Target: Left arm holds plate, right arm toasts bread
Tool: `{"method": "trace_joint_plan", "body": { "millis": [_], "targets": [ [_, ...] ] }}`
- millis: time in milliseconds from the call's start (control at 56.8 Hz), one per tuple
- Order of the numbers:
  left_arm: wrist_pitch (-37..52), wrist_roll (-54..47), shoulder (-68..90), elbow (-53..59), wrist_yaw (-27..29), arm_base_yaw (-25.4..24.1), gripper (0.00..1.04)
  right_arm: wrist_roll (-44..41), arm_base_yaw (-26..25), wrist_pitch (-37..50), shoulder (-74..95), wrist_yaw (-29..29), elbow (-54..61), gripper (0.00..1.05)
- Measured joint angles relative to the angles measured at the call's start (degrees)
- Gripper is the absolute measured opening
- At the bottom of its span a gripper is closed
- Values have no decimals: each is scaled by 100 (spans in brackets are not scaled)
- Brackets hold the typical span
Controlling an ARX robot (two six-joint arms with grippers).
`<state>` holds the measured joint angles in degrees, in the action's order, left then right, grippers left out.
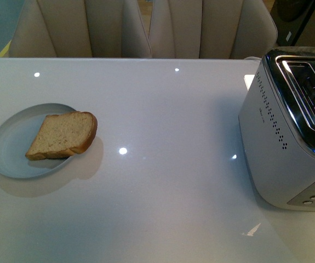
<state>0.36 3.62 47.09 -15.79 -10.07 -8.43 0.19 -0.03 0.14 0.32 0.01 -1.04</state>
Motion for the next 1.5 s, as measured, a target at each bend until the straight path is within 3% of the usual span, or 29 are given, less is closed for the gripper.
{"method": "trace_joint_plan", "body": {
  "millis": [158, 317, 634, 1003, 1496],
  "targets": [
    [1982, -363, 2520, -730, -264, -369, 98, -2, 0, 0, 0, 0, 0, 96],
    [2662, -501, 4551, -1631, -240, -555, 98, 0, 0, 0, 0, 0, 0, 96],
    [2594, -564, 7101, -3132, -125, -588, 98, -2, 0, 0, 0, 0, 0, 96],
    [2435, -133, 8352, -4037, 105, -553, 98, -2, 0, 0, 0, 0, 0, 96],
    [2391, 116, 9071, -4367, 203, -570, 98, 0, 0, 0, 0, -2, 0, 96]
  ]
}}
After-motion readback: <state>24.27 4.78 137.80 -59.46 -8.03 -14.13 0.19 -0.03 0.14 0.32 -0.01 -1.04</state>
